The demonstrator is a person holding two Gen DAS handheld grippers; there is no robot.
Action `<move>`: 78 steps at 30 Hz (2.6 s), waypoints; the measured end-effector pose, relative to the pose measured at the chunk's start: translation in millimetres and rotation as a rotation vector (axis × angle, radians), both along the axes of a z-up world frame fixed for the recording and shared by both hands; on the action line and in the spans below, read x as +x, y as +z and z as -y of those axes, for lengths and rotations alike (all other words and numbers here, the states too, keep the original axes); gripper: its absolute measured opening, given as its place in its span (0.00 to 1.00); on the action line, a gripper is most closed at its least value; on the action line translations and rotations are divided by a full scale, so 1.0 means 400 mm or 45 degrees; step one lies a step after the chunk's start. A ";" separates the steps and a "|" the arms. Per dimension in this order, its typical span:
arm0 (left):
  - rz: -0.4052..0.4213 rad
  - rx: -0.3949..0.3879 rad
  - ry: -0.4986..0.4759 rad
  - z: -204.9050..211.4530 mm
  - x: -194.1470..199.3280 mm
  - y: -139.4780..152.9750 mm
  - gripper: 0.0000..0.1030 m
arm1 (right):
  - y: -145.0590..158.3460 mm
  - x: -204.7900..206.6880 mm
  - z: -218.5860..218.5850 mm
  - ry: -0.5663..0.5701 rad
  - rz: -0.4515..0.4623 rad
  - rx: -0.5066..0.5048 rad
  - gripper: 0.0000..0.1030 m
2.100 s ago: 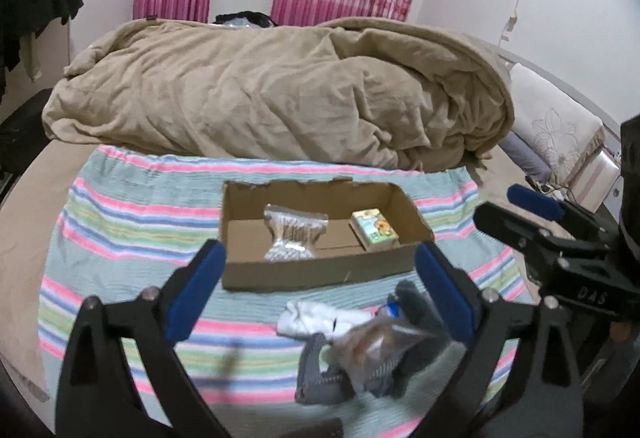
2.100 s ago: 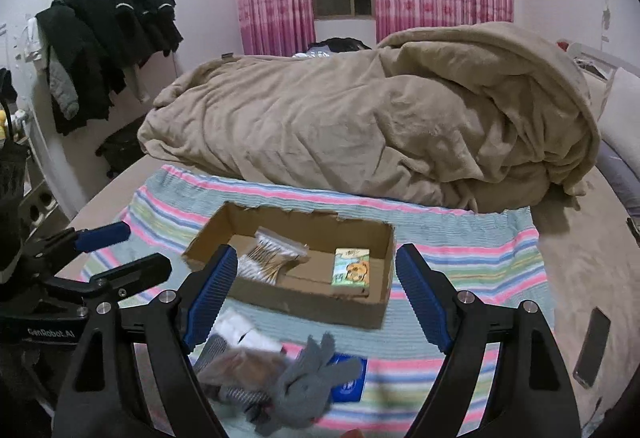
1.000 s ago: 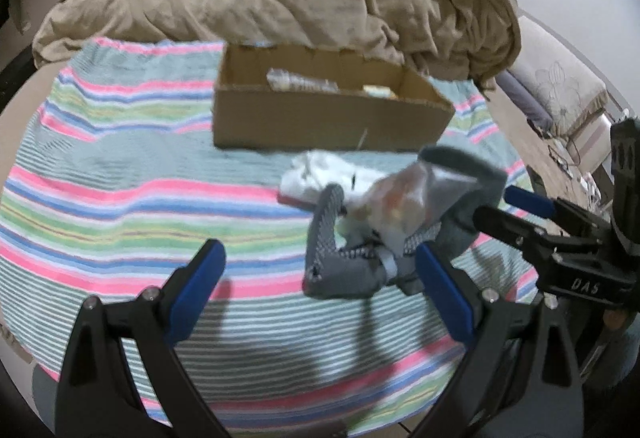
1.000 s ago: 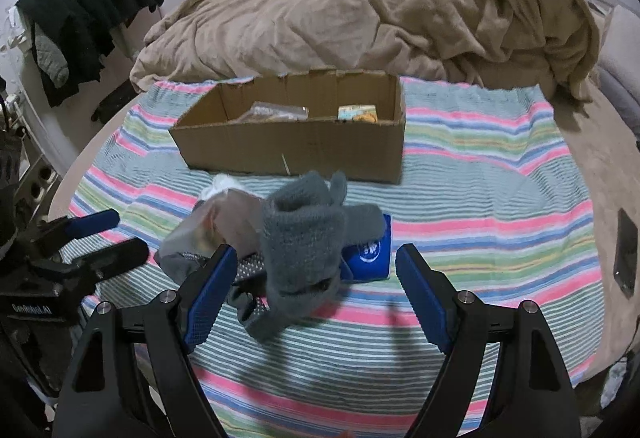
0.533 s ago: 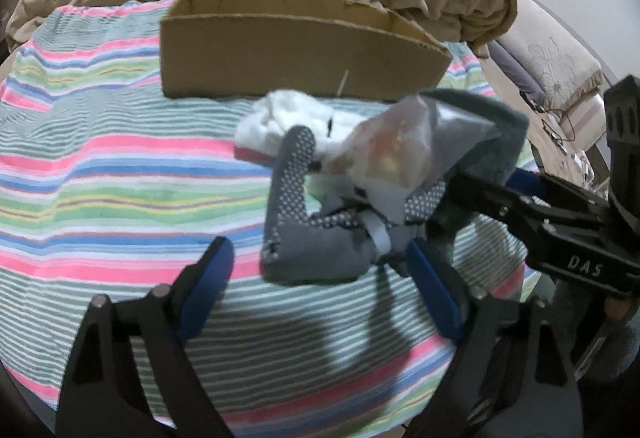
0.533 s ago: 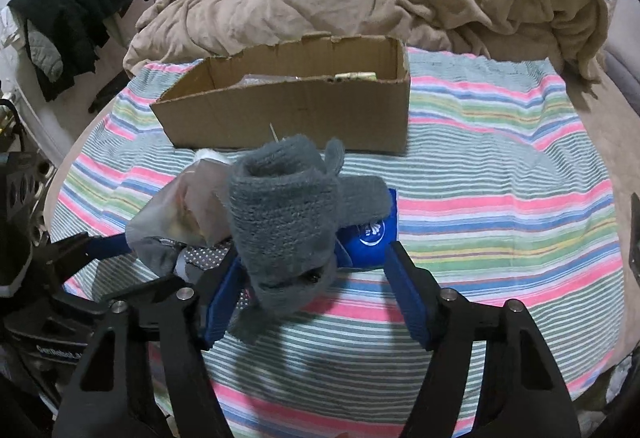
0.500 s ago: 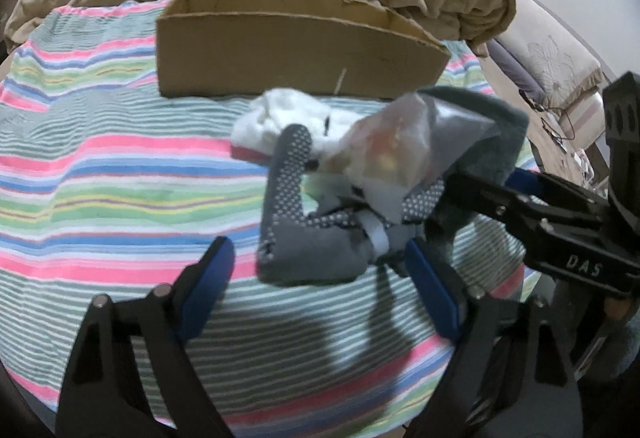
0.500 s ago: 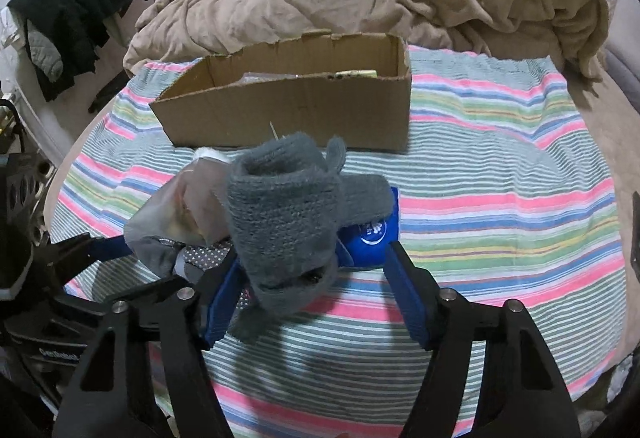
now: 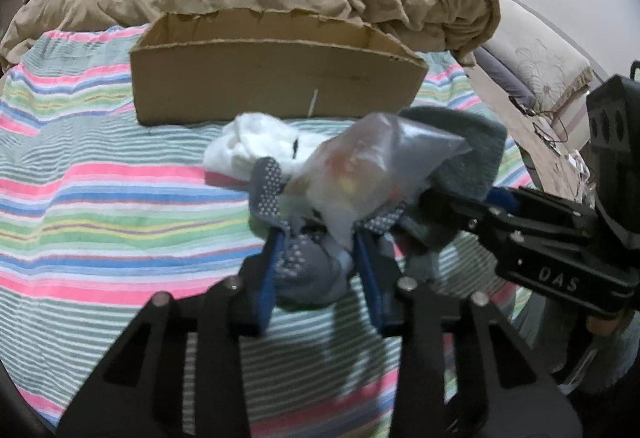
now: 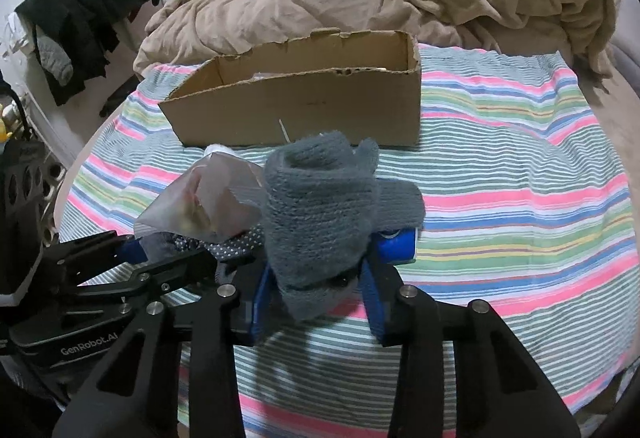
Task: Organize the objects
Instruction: 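Grasp the grey polka-dot gloves with the left tool while the right tool grasps the grey knit sock, then carry the gloves and sock into the cardboard box and open both tools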
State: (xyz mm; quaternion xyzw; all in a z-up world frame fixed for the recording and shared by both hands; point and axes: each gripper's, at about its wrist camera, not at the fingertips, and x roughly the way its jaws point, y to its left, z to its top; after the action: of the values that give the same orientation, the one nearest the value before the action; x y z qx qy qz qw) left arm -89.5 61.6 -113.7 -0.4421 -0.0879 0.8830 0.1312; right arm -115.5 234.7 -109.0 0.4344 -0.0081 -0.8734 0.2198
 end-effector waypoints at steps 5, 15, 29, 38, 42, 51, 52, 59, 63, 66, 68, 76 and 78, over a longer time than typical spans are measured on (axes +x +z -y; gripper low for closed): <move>-0.029 -0.007 -0.007 0.010 0.030 0.025 0.24 | 0.018 0.008 -0.011 -0.014 -0.020 -0.009 0.39; -0.059 0.006 -0.012 0.024 0.070 0.054 0.20 | 0.057 0.027 -0.021 -0.027 -0.062 -0.018 0.39; -0.193 0.044 0.012 0.062 0.117 0.190 0.18 | 0.140 0.053 -0.038 -0.048 -0.143 -0.044 0.39; -0.283 0.054 0.041 0.100 0.118 0.285 0.18 | 0.218 0.053 -0.030 -0.030 -0.216 -0.061 0.39; -0.321 0.054 0.054 0.112 0.098 0.320 0.18 | 0.250 0.043 -0.024 -0.016 -0.246 -0.063 0.39; -0.398 0.035 0.098 0.162 0.043 0.376 0.18 | 0.326 -0.019 0.004 0.021 -0.335 -0.053 0.39; -0.404 0.032 0.104 0.167 0.037 0.379 0.18 | 0.330 -0.027 0.007 0.026 -0.339 -0.055 0.39; -0.421 0.016 0.152 0.209 -0.033 0.375 0.18 | 0.332 -0.110 0.045 0.067 -0.339 -0.058 0.39; -0.423 -0.005 0.163 0.227 -0.090 0.357 0.18 | 0.316 -0.161 0.075 0.085 -0.325 -0.048 0.39; -0.414 -0.014 0.169 0.236 -0.132 0.337 0.18 | 0.294 -0.202 0.091 0.087 -0.300 -0.046 0.39; -0.400 -0.010 0.175 0.241 -0.162 0.320 0.18 | 0.276 -0.227 0.099 0.084 -0.282 -0.045 0.39; -0.328 -0.029 0.195 0.241 -0.248 0.241 0.19 | 0.194 -0.305 0.127 0.088 -0.193 -0.036 0.39; -0.303 -0.037 0.194 0.239 -0.264 0.219 0.19 | 0.171 -0.320 0.134 0.092 -0.167 -0.035 0.39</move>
State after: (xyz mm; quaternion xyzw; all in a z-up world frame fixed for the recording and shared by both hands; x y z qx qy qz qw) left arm -195.2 -33.9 -26.1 -0.3280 -0.0922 0.9378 0.0669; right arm -243.6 181.1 -40.6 0.3734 0.0099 -0.8913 0.2570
